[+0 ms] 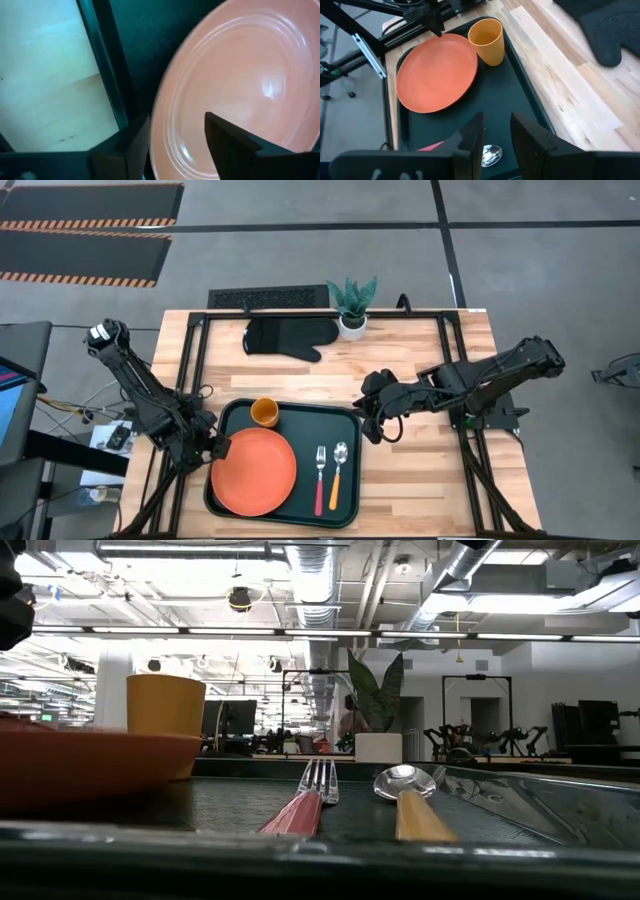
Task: Pick and place plate/cup/fork/spoon on tray
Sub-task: Return to Home Position
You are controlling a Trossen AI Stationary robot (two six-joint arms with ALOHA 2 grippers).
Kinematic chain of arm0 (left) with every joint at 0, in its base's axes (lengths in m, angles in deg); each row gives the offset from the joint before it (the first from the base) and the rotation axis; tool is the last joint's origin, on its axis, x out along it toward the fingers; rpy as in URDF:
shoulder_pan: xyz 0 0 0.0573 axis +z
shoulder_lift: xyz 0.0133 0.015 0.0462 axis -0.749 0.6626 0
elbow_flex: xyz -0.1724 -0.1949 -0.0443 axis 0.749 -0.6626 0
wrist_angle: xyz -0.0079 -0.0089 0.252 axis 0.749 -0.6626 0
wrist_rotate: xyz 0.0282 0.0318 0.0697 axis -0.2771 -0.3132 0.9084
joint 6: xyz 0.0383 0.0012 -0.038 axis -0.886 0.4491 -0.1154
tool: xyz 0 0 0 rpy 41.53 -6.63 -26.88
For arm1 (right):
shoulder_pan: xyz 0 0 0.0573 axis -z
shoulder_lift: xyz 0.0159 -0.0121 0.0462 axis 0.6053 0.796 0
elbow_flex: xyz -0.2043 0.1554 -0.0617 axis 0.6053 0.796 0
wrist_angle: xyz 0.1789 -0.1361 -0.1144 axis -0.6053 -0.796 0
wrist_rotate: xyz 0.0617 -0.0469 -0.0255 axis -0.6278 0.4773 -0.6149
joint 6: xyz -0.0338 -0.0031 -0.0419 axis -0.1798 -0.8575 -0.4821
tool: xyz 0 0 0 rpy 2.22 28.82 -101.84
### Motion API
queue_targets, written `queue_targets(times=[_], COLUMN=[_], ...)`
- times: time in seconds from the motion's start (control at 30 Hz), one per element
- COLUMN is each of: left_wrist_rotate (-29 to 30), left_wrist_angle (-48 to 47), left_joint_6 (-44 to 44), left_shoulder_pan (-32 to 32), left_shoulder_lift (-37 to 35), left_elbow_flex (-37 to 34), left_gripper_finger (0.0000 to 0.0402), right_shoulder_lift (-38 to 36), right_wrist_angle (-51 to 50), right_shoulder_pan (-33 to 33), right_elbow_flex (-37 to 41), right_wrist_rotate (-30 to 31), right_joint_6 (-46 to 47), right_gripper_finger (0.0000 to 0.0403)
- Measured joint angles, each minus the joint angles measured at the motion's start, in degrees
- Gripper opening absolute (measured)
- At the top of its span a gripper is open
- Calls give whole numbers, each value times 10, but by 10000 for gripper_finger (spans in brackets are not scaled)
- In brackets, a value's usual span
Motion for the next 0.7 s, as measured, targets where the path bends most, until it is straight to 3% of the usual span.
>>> queue_targets(times=[0.4, 0.57, 0.7], left_wrist_rotate=[7, 84, 167], left_wrist_angle=[-20, -14, -4], left_joint_6=[-19, -63, -169], left_shoulder_pan=[2, 2, 2], left_shoulder_lift=[-86, -153, -205], left_elbow_flex=[37, 73, 126], left_gripper_finger=[186, 185, 185], right_shoulder_lift=[-67, -121, -163], right_wrist_angle=[35, 63, 44], right_shoulder_pan=[8, 20, 14], right_elbow_flex=[0, 0, -1], right_wrist_rotate=[-1, 2, -3], right_joint_6=[11, 8, -39], right_gripper_finger=[119, 119, 119])
